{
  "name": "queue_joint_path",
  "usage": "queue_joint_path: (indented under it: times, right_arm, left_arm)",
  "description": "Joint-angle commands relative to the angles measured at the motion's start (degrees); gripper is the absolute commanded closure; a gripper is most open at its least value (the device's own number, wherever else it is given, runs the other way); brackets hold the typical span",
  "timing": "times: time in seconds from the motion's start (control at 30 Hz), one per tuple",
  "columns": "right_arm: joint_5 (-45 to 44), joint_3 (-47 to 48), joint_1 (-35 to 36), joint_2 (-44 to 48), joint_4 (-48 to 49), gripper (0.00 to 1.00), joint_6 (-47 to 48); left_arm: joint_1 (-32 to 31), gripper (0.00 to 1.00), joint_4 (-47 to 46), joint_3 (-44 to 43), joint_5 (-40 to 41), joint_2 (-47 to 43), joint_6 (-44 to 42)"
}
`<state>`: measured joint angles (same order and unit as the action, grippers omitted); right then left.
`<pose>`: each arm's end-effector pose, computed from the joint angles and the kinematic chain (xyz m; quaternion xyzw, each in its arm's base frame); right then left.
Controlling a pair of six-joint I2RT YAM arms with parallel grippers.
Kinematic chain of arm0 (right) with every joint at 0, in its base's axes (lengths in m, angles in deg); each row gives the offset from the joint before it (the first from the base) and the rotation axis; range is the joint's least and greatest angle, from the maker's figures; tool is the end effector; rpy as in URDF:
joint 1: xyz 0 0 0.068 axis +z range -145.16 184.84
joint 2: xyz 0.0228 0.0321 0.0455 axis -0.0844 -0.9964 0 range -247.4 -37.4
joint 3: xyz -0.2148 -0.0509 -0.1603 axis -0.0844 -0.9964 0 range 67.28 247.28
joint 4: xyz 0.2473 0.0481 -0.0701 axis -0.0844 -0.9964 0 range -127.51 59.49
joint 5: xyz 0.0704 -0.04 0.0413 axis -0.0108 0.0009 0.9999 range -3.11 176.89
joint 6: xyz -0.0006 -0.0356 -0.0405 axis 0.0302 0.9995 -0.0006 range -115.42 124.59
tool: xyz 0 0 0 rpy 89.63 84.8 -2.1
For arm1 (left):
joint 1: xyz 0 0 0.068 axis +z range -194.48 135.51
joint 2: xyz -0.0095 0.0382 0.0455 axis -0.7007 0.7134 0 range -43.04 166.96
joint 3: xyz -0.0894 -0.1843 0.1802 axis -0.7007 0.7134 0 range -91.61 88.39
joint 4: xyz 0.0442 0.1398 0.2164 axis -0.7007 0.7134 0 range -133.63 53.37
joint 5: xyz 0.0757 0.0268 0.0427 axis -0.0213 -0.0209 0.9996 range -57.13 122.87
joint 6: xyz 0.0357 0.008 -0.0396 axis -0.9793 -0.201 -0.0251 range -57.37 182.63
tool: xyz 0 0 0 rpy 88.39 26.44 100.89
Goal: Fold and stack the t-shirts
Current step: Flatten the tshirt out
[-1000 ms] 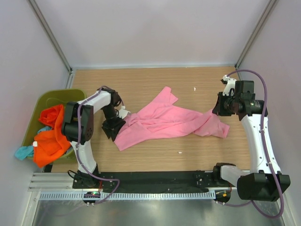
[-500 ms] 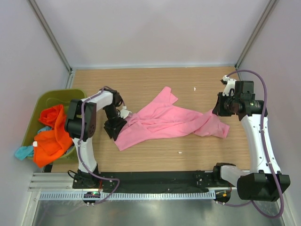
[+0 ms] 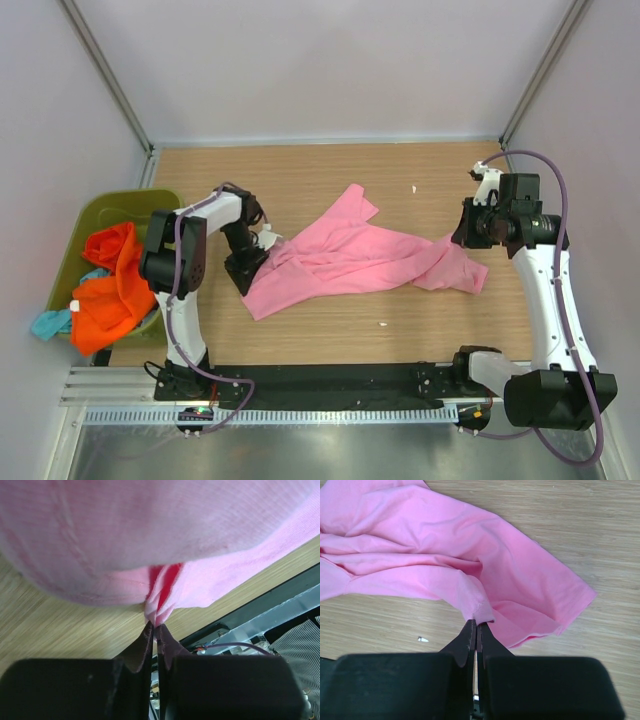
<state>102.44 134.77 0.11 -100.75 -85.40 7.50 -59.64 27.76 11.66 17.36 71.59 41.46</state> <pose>0.2103 -0.0078 0.3431 -0.0307 0.9339 0.1049 0.3405 0.3106 -0.0941 0.1481 -0.2829 -0.9352 0.1415 0.1589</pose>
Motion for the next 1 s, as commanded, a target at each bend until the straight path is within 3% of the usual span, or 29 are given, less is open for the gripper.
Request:
queue_joint_path:
  times: [0.0, 0.07, 0.23, 0.37, 0.6, 0.73, 0.97]
  right_arm:
    - [-0.70, -0.33, -0.19, 1.74, 1.81, 0.99, 0.42]
    - [-0.70, -0.51, -0.19, 1.92, 2.07, 0.99, 0.42]
    - [-2.36, 1.15, -0.19, 1.74, 3.12, 0.99, 0.95]
    - [-8.24, 6.60, -0.28, -0.62, 5.58, 0.99, 0.95]
    - [-18.94, 24.86, -0.89, -10.01, 9.71, 0.99, 0.16]
    - [-22.14, 37.60, -0.98, -15.65, 10.86, 0.99, 1.30]
    - [-29.00, 46.94, -1.42, -22.69, 12.36, 0.99, 2.36]
  left_arm:
    - [-0.22, 0.95, 0.15, 0.17, -0.93, -0.63, 0.42]
    - [-0.14, 1.00, -0.29, 1.49, -0.49, -1.25, 0.51]
    - [-0.13, 1.00, 0.06, 0.89, 1.35, -4.40, 0.60]
    - [-0.13, 1.00, 3.13, -9.20, 3.29, -8.45, 0.08]
    - [-0.14, 1.00, 8.76, -37.48, 5.04, -8.37, 1.48]
    - [-0.05, 1.00, 8.85, -49.46, 7.85, -7.32, 1.74]
    - [-0.05, 1.00, 5.79, -66.26, 12.42, -6.52, 2.18]
